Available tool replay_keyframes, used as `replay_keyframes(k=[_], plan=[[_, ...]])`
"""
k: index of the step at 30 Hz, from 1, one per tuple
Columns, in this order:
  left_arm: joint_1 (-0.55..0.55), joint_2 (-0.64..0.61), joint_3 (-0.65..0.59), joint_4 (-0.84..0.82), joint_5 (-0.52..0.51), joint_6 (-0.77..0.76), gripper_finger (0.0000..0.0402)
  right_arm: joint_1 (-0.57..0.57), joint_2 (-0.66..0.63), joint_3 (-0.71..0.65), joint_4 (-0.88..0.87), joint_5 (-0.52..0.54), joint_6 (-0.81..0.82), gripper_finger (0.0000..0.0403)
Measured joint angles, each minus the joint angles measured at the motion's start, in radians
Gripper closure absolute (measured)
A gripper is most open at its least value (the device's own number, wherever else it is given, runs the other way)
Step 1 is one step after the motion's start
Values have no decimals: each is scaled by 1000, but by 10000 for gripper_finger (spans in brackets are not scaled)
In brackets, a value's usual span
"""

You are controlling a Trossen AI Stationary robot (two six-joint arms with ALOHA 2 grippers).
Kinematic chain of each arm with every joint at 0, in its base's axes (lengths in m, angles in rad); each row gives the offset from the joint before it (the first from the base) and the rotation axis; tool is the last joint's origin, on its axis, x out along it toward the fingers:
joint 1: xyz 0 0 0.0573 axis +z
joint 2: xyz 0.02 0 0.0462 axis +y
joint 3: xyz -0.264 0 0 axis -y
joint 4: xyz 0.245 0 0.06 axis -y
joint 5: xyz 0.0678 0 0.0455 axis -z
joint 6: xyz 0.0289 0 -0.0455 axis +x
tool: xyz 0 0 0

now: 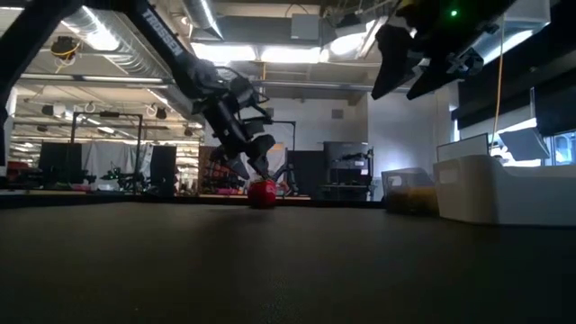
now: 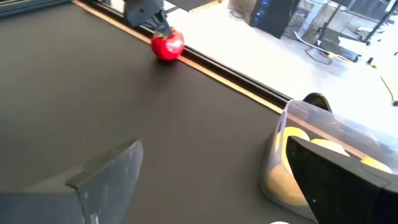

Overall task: Sort produce into baskets
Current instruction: Put the tomato into the the blue bin

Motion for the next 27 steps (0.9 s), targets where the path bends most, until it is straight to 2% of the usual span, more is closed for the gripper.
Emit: replay_keyframes(k=[4,12,21,27], plan=[[13,26,11,5,76,6,59,-31,0,0,0,-2,0,8],[17,53,12,13,146,14,59,-49,0,0,3,-45,-1,8],[15,92,15,27,178,23,60,-48,0,0,0,-80,-3,8],[13,93,15,32,178,51,107,-48,0,0,-3,-83,-3,8]])
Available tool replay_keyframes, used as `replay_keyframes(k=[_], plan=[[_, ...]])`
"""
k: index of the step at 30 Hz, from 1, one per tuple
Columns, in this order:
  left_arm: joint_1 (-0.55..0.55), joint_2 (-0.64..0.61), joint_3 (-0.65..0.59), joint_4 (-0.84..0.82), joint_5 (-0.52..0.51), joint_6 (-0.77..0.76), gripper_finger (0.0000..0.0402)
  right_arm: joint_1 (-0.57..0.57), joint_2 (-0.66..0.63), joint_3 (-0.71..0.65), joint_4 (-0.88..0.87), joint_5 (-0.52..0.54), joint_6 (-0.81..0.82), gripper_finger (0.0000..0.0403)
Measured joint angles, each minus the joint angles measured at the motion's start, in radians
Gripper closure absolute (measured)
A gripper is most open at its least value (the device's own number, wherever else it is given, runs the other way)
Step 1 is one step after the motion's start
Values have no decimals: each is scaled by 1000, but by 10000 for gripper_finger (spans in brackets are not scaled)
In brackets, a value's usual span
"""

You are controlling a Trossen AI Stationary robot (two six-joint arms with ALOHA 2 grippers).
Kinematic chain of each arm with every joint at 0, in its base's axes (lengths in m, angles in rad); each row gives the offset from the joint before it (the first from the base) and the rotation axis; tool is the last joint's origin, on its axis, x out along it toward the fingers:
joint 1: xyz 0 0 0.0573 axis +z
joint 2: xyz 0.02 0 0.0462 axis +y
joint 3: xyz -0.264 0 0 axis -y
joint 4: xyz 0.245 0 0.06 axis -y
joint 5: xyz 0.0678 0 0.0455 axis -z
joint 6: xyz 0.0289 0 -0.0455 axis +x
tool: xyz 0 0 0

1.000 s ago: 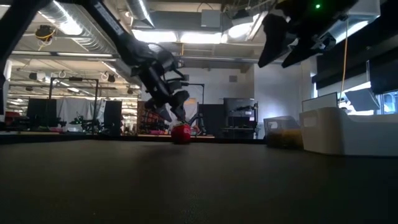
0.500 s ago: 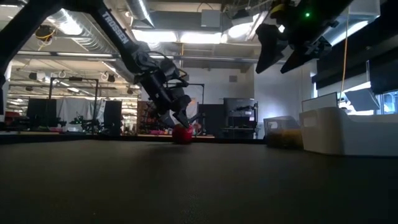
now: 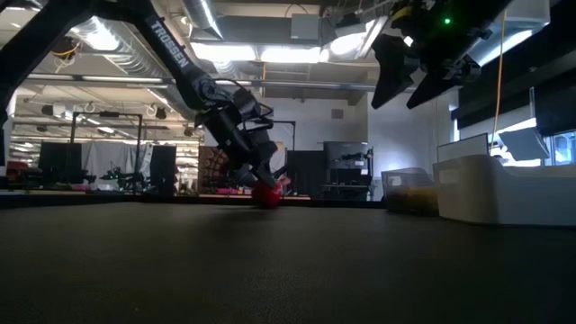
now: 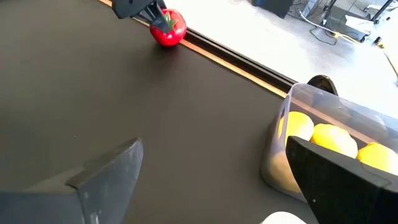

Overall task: Sort produce into baskets
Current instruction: Put the tomato into the the blue bin

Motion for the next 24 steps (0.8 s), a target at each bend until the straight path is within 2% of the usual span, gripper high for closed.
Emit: replay_keyframes(k=[3,7,17,24], plan=[[-3,-12,-1,-5,15,8,139,0,0,0,-1,-7,-17,8],[-23,-42,-6,-52,29,8,164,0,0,0,2,-70,-56,8],[-125,-138,-6,-208,39,-10,165,0,0,-1,3,-172,-105,8],[-245,-145,-6,-264,231,-85,163,18,0,-1,10,-282,-156,8]])
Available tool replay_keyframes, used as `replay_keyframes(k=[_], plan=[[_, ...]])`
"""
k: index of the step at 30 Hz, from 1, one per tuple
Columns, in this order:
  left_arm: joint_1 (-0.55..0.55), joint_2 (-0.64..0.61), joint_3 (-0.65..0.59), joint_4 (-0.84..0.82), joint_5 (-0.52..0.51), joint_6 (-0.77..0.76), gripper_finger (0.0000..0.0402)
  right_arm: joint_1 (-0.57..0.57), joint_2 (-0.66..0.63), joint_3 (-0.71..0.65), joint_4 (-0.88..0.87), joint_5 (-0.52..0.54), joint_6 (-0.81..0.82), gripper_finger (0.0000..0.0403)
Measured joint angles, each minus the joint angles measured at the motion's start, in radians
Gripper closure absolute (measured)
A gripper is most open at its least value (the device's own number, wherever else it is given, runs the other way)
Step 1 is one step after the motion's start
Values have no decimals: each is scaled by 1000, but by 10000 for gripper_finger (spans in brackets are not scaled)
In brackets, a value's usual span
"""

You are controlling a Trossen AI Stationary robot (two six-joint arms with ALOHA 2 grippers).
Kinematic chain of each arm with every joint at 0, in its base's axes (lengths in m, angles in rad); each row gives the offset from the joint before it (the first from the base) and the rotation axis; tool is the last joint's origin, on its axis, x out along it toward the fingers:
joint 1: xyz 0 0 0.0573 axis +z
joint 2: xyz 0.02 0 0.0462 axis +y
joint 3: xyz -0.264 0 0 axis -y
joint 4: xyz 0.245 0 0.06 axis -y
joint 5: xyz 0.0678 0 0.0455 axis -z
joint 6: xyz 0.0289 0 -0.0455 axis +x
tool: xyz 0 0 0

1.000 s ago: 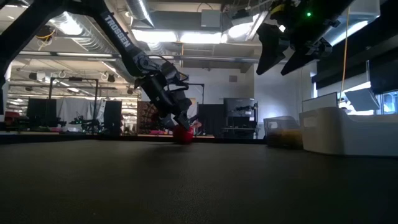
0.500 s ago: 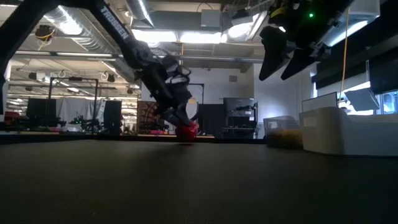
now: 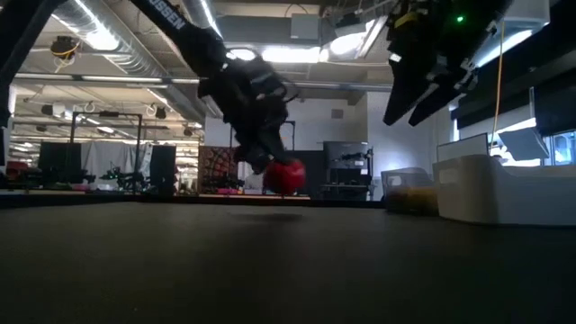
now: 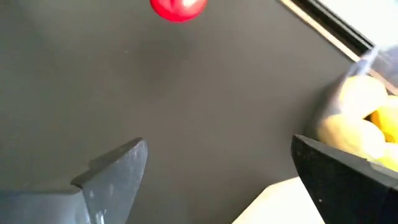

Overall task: Sort produce into baskets
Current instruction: Put the tomato into the the blue bin

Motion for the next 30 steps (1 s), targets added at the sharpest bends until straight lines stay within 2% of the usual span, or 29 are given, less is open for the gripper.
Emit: replay_keyframes(k=[5,8,11,17,26,30], plan=[[-116,0,1,11,81,-54,163,63,0,0,35,-15,-80,8],[-193,16,1,38,82,-124,163,102,0,0,59,-14,-106,8],[-274,42,-16,132,82,-207,163,131,0,0,61,-15,-110,8],[-387,105,-26,262,55,-286,163,176,0,0,60,-16,-132,8],[-439,147,-25,309,22,-371,161,226,0,0,62,-15,-131,8],[-444,146,-25,310,3,-376,137,234,0,0,63,-8,-132,8]])
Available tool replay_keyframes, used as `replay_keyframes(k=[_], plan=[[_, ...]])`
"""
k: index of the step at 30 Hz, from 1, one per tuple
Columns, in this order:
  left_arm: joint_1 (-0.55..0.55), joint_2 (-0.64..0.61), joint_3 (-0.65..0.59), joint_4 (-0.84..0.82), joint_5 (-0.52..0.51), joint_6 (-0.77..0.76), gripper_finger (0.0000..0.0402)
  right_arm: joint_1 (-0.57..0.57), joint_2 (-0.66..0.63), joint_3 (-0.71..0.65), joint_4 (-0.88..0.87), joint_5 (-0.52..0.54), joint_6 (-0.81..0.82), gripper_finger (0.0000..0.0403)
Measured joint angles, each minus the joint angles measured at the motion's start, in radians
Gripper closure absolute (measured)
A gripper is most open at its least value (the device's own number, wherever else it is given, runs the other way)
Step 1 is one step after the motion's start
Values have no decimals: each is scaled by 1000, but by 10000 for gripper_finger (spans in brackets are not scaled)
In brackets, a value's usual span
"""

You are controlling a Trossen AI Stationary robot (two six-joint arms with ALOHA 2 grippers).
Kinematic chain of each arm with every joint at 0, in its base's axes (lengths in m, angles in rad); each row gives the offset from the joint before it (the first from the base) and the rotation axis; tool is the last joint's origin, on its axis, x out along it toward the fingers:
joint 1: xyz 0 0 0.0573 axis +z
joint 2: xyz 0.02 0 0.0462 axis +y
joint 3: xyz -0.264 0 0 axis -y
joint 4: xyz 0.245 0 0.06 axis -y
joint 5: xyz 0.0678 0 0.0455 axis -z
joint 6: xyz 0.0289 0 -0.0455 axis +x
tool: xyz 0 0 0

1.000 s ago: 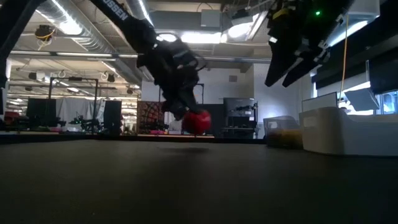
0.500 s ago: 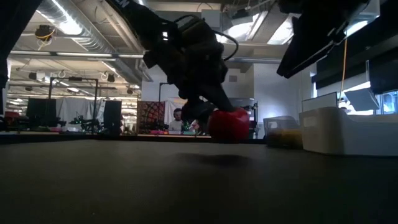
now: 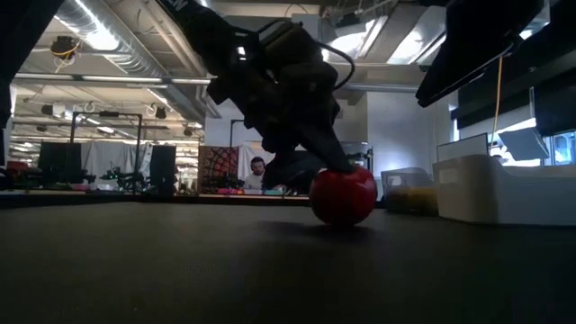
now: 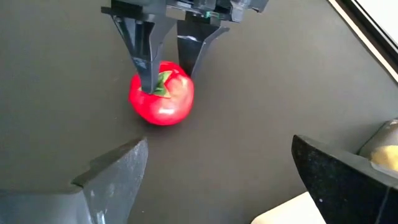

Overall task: Sort produce into baskets
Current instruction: Put the tomato into the the blue bin

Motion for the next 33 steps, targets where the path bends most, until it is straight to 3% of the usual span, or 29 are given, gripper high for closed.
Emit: replay_keyframes(k=[7,19,27,33], plan=[[20,-5,-1,-26,-9,45,87,-3,0,0,5,13,0,8],[51,-76,-1,-63,-7,56,85,-3,0,0,116,41,-128,8],[16,-66,-1,-66,-3,65,85,-19,3,0,134,38,-133,8],[-12,-66,-1,-15,0,145,84,-24,68,0,172,13,-281,8]])
